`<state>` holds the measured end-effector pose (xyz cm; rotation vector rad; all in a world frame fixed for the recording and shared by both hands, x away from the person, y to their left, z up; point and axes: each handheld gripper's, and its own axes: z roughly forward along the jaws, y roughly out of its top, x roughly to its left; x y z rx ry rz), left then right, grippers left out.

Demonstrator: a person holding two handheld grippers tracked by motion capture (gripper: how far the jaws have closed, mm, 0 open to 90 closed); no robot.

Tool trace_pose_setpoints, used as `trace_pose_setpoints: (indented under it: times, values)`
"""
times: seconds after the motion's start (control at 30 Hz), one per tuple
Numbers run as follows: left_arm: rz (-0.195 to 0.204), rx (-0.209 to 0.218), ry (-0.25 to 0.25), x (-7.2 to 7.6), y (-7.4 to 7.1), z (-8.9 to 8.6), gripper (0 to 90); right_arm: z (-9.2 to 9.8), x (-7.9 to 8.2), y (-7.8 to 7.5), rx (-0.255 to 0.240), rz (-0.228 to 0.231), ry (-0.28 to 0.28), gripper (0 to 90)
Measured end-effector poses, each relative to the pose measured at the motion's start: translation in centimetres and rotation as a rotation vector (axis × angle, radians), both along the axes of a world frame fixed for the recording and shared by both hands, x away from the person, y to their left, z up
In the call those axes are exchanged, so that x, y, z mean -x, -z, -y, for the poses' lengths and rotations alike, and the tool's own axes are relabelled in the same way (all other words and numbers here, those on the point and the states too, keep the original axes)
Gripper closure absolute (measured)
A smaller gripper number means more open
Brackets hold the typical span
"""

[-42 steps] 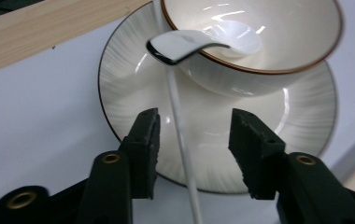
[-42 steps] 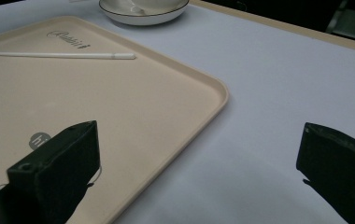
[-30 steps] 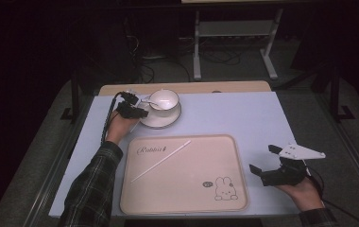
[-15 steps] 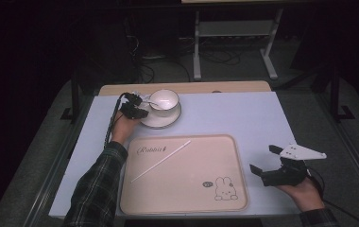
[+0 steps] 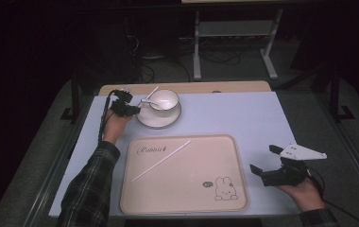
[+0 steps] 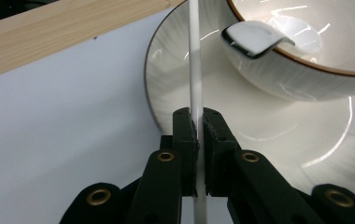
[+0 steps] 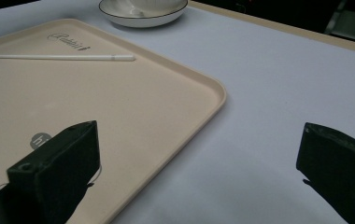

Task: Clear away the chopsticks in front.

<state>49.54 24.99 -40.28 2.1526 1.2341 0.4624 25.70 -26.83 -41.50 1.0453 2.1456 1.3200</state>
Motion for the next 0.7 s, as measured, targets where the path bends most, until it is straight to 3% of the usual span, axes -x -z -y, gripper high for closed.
trace_pose_setpoints:
  times: [0.13, 0.47, 0.7]
  values:
    - [-0.009, 0.047, -0.012, 1.3, -0.8, -1.7, 84.4, -0.1, 0.0, 0.0, 0.002, -0.001, -0.001, 0.0]
    - [-0.014, 0.046, -0.024, 4.4, -1.4, -4.2, 84.4, -0.2, 0.0, -0.1, 0.007, 0.002, -0.002, 0.0]
    - [-0.022, 0.032, -0.018, 8.6, -1.5, -5.9, 84.5, -0.2, 0.0, -0.1, 0.005, 0.000, 0.002, 0.0]
